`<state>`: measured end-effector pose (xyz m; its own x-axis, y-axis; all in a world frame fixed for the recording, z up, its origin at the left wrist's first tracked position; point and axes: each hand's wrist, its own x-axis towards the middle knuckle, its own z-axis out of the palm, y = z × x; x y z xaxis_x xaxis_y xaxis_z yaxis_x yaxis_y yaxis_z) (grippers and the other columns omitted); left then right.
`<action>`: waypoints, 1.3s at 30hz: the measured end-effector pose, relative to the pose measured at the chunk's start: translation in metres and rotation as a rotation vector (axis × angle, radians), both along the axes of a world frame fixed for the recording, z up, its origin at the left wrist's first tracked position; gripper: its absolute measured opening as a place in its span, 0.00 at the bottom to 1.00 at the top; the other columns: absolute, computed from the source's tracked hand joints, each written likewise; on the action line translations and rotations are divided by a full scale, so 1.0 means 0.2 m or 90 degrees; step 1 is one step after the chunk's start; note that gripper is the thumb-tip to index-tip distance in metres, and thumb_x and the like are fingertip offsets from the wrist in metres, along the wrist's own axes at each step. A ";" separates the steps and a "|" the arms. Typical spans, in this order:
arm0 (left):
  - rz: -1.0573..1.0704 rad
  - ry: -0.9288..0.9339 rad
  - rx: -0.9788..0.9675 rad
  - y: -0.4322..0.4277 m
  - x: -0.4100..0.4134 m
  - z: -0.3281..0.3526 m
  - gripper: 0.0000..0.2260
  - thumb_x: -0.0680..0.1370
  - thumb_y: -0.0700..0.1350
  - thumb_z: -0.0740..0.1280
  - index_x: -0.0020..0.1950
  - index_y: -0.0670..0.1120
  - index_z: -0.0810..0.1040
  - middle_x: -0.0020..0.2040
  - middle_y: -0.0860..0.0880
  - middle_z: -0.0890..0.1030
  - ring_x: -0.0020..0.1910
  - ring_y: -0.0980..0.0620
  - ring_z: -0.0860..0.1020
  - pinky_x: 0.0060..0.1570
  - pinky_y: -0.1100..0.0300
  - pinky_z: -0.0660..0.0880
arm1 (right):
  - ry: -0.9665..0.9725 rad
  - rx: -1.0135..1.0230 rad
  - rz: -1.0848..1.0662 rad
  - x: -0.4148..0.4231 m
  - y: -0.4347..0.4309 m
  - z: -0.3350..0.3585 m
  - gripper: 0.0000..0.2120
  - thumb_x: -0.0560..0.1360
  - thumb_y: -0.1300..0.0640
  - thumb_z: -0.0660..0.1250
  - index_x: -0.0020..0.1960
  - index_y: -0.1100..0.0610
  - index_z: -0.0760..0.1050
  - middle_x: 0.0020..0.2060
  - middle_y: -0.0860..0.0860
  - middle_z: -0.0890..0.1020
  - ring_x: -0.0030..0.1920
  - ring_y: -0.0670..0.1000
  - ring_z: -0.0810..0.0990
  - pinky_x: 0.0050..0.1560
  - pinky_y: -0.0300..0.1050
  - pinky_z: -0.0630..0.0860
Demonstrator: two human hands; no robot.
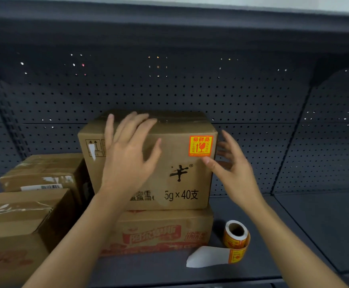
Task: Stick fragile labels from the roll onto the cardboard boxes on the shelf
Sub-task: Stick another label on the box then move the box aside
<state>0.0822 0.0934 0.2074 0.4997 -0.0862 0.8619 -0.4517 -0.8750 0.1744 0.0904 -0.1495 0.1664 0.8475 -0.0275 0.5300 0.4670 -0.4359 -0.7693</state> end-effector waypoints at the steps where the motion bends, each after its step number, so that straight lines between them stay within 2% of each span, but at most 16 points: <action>1: 0.014 0.004 -0.047 0.06 -0.02 -0.02 0.20 0.80 0.51 0.63 0.70 0.45 0.75 0.71 0.46 0.75 0.75 0.47 0.67 0.79 0.43 0.47 | 0.019 0.020 0.001 0.00 0.00 -0.02 0.38 0.73 0.39 0.69 0.79 0.40 0.56 0.71 0.42 0.71 0.70 0.44 0.72 0.69 0.48 0.72; 5: 0.050 0.051 -0.245 0.25 -0.08 -0.16 0.23 0.80 0.47 0.66 0.74 0.43 0.68 0.76 0.43 0.66 0.78 0.45 0.60 0.77 0.41 0.57 | 0.104 0.103 0.016 0.01 0.01 -0.09 0.38 0.74 0.40 0.68 0.80 0.46 0.58 0.74 0.47 0.70 0.72 0.47 0.70 0.69 0.44 0.69; 6: 0.051 0.056 -0.280 0.27 -0.10 -0.19 0.24 0.81 0.46 0.67 0.75 0.42 0.67 0.78 0.43 0.64 0.79 0.46 0.58 0.78 0.46 0.56 | 0.124 0.115 0.024 0.02 0.01 -0.11 0.39 0.74 0.39 0.68 0.80 0.47 0.58 0.75 0.48 0.70 0.73 0.47 0.70 0.69 0.44 0.68; 7: 0.053 0.061 -0.312 0.28 -0.12 -0.22 0.26 0.80 0.45 0.68 0.77 0.42 0.65 0.79 0.44 0.62 0.79 0.50 0.55 0.79 0.57 0.54 | 0.141 0.122 0.034 0.02 0.02 -0.13 0.41 0.72 0.37 0.69 0.80 0.46 0.58 0.75 0.47 0.70 0.73 0.46 0.70 0.71 0.46 0.69; 8: 0.053 0.068 -0.342 0.29 -0.13 -0.24 0.29 0.80 0.46 0.68 0.78 0.43 0.62 0.80 0.45 0.59 0.79 0.55 0.53 0.76 0.68 0.51 | 0.153 0.128 0.046 0.02 0.03 -0.15 0.42 0.70 0.35 0.70 0.79 0.45 0.59 0.74 0.46 0.72 0.72 0.46 0.71 0.72 0.48 0.70; 9: 0.049 0.082 -0.379 0.29 -0.13 -0.26 0.32 0.79 0.47 0.69 0.79 0.45 0.59 0.81 0.46 0.56 0.78 0.58 0.51 0.74 0.73 0.49 | 0.162 0.134 0.055 0.02 0.04 -0.17 0.44 0.69 0.34 0.72 0.79 0.44 0.60 0.72 0.44 0.73 0.71 0.45 0.72 0.71 0.50 0.71; 10: 0.037 0.106 -0.422 0.29 -0.13 -0.28 0.34 0.78 0.49 0.69 0.80 0.47 0.56 0.81 0.49 0.56 0.78 0.58 0.52 0.75 0.70 0.50 | 0.165 0.135 0.063 0.02 0.06 -0.18 0.44 0.67 0.34 0.73 0.78 0.44 0.61 0.71 0.43 0.75 0.69 0.43 0.74 0.70 0.51 0.73; 11: 0.014 0.141 -0.467 0.30 -0.12 -0.29 0.35 0.78 0.50 0.69 0.81 0.50 0.55 0.80 0.52 0.58 0.78 0.57 0.55 0.76 0.62 0.55 | 0.165 0.134 0.068 0.02 0.07 -0.19 0.43 0.67 0.36 0.73 0.78 0.43 0.62 0.68 0.41 0.77 0.67 0.42 0.76 0.68 0.50 0.75; 12: -0.017 0.185 -0.511 0.31 -0.11 -0.31 0.34 0.78 0.50 0.70 0.80 0.54 0.56 0.78 0.56 0.63 0.76 0.56 0.60 0.74 0.55 0.61 | 0.163 0.129 0.068 0.02 0.08 -0.20 0.41 0.68 0.38 0.74 0.77 0.43 0.63 0.66 0.41 0.79 0.64 0.41 0.78 0.66 0.49 0.77; 14: -0.092 0.263 -0.575 0.32 -0.08 -0.34 0.27 0.78 0.50 0.70 0.74 0.60 0.63 0.69 0.61 0.71 0.69 0.56 0.70 0.65 0.53 0.71 | 0.157 0.118 0.058 0.02 0.10 -0.21 0.36 0.70 0.42 0.74 0.75 0.43 0.66 0.62 0.39 0.81 0.61 0.39 0.80 0.64 0.49 0.78; 16: -0.127 0.326 -0.593 0.34 -0.06 -0.37 0.24 0.78 0.51 0.70 0.72 0.56 0.68 0.64 0.58 0.77 0.63 0.55 0.76 0.60 0.51 0.76 | 0.153 0.123 0.054 0.01 0.11 -0.21 0.31 0.73 0.48 0.74 0.74 0.44 0.68 0.60 0.39 0.82 0.59 0.39 0.81 0.64 0.50 0.79; 18: -0.132 0.355 -0.596 0.36 -0.05 -0.40 0.25 0.77 0.51 0.71 0.72 0.54 0.69 0.63 0.57 0.78 0.61 0.56 0.77 0.61 0.49 0.77 | 0.151 0.120 0.052 0.01 0.12 -0.22 0.28 0.75 0.51 0.73 0.73 0.44 0.69 0.59 0.39 0.83 0.59 0.40 0.81 0.64 0.52 0.78; 25: -0.119 0.348 -0.569 0.38 -0.08 -0.42 0.28 0.74 0.52 0.74 0.72 0.52 0.69 0.62 0.58 0.78 0.62 0.55 0.77 0.61 0.47 0.78 | 0.139 0.113 0.045 -0.01 0.14 -0.21 0.23 0.78 0.55 0.70 0.71 0.45 0.71 0.58 0.38 0.83 0.60 0.41 0.80 0.65 0.54 0.78; 28: -0.145 0.330 -0.573 0.37 -0.11 -0.43 0.30 0.71 0.54 0.74 0.71 0.52 0.69 0.63 0.57 0.80 0.63 0.56 0.78 0.61 0.49 0.78 | 0.123 0.126 0.045 -0.05 0.13 -0.19 0.22 0.78 0.57 0.70 0.70 0.45 0.71 0.58 0.38 0.83 0.60 0.40 0.80 0.65 0.51 0.78; 31: -0.179 0.309 -0.577 0.34 -0.13 -0.43 0.31 0.70 0.54 0.74 0.70 0.52 0.69 0.62 0.59 0.79 0.62 0.60 0.78 0.58 0.56 0.77 | 0.104 0.137 0.050 -0.09 0.10 -0.16 0.23 0.78 0.59 0.70 0.70 0.47 0.71 0.56 0.35 0.83 0.58 0.38 0.80 0.60 0.42 0.79; 39: -0.262 0.318 -0.581 0.15 -0.14 -0.41 0.30 0.68 0.54 0.75 0.66 0.58 0.67 0.58 0.66 0.78 0.57 0.69 0.77 0.57 0.59 0.74 | 0.049 0.192 0.016 -0.23 -0.04 -0.11 0.27 0.69 0.49 0.74 0.67 0.49 0.72 0.56 0.39 0.84 0.58 0.39 0.81 0.54 0.34 0.79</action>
<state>0.0535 0.1241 0.1262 0.8865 0.2381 0.3967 -0.3767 -0.1267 0.9176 0.0447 -0.1575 0.1438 0.8871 -0.1521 0.4359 0.4106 -0.1718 -0.8955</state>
